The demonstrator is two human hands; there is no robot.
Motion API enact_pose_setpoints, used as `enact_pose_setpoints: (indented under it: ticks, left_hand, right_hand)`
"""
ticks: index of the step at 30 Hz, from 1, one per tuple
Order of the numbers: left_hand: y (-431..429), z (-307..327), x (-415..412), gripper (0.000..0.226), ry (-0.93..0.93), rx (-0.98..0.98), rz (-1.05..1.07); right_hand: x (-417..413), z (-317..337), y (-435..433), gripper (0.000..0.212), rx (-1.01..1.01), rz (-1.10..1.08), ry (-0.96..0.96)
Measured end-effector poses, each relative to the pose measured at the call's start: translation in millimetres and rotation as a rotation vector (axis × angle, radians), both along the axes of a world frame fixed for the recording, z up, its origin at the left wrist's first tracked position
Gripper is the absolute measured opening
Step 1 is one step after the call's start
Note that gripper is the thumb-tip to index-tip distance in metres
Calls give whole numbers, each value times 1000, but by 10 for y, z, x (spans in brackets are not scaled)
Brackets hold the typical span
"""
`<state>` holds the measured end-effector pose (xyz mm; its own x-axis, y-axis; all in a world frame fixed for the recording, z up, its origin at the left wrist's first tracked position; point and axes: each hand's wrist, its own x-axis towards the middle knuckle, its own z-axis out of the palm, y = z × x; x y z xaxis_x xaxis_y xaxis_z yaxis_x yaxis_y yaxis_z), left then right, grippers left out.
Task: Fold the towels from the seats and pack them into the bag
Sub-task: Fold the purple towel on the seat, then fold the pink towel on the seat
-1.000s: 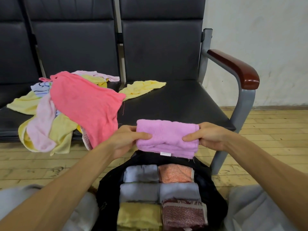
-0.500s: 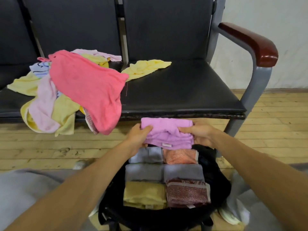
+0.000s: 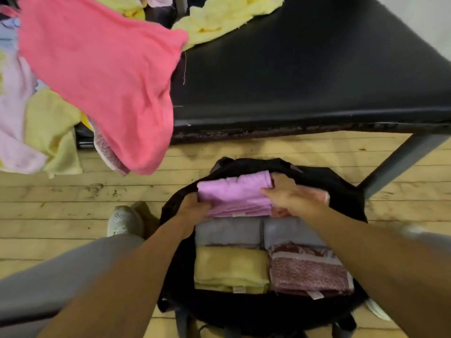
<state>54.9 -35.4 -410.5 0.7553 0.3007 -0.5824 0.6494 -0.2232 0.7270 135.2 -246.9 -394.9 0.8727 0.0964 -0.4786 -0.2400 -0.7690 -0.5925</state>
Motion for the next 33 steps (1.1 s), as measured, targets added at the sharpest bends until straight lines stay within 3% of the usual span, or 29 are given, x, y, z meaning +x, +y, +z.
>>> enact_pose_setpoints:
  ticks: [4, 9, 13, 18, 22, 28, 33]
  left_hand:
    - [94, -279, 95, 36, 33, 334, -45]
    - [168, -476, 122, 45, 35, 536, -236]
    - [138, -515, 71, 54, 84, 643, -304]
    - [98, -242, 64, 54, 134, 626, -358]
    - [111, 224, 60, 37, 74, 563, -431]
    - [7, 1250, -67, 20, -91, 432, -637]
    - [41, 2095, -232, 26, -292, 230, -653]
  right_hand:
    - [75, -330, 184, 62, -48, 32, -24]
    - [-25, -707, 136, 42, -94, 75, -37]
    - [-36, -725, 174, 49, -118, 49, -84]
    - [-33, -397, 118, 41, -273, 123, -63]
    - [-104, 108, 37, 19, -322, 266, -44]
    - [-301, 1131, 36, 22, -75, 457, -194]
    - [-350, 1858, 201, 10, 55, 513, -336]
